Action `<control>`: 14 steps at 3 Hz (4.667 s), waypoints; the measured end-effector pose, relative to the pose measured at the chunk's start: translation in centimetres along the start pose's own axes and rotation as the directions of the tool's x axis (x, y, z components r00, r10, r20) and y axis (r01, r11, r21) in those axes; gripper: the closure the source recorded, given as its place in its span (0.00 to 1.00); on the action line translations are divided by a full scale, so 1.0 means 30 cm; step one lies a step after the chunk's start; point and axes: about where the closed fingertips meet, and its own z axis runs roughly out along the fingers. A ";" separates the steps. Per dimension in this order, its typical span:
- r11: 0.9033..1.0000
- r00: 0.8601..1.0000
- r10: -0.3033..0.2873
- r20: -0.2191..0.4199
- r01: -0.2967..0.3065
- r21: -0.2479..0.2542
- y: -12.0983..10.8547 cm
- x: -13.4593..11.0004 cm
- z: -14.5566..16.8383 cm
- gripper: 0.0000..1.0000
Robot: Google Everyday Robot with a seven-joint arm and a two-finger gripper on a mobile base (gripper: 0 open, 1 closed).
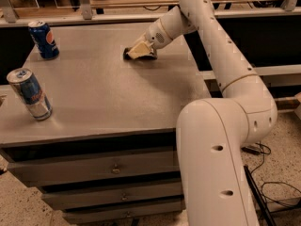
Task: Pick rxbar chocolate
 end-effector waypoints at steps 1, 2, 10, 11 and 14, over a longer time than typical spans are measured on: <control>1.000 1.000 0.000 0.000 0.000 0.000 0.000 0.000 0.000 1.00; 1.000 1.000 0.000 0.000 0.000 0.000 0.000 0.000 0.000 0.99; 0.999 0.999 -0.040 -0.015 0.040 0.005 0.007 -0.013 -0.020 0.19; 0.999 0.999 -0.040 -0.015 0.040 0.002 0.006 -0.014 -0.005 0.42; 0.999 0.999 -0.040 -0.011 0.040 -0.004 0.003 -0.018 0.025 1.00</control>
Offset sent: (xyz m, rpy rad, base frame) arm -0.1483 0.0073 0.0994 -0.0642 -0.2007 0.3412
